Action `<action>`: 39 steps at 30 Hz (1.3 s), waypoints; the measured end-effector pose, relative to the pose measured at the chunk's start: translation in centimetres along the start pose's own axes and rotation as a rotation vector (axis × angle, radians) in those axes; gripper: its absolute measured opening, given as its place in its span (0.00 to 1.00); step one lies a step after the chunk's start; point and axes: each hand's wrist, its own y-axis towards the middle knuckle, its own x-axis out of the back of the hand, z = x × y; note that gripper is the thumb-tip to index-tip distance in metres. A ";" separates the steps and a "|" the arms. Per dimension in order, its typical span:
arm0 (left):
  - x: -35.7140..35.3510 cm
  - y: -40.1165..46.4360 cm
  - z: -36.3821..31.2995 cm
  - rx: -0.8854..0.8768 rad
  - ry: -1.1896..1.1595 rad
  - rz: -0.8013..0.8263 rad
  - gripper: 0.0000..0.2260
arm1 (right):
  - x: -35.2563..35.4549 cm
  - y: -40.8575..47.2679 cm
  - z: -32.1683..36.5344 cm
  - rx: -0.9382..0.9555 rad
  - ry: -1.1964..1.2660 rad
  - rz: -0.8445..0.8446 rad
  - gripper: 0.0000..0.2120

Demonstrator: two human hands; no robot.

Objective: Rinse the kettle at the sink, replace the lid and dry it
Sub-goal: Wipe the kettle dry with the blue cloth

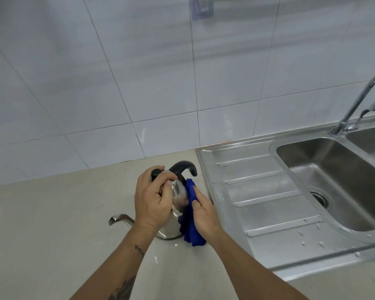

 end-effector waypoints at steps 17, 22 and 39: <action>-0.1 0.3 0.8 -0.041 0.000 0.059 0.11 | 0.3 -1.2 0.8 0.132 -0.272 0.100 0.38; -0.2 0.3 1.0 -0.034 0.010 0.065 0.11 | 0.9 -1.2 1.1 0.051 -0.275 0.079 0.32; 0.1 0.5 1.2 -0.054 0.000 0.094 0.12 | 1.2 0.8 3.9 0.036 -0.229 0.115 0.24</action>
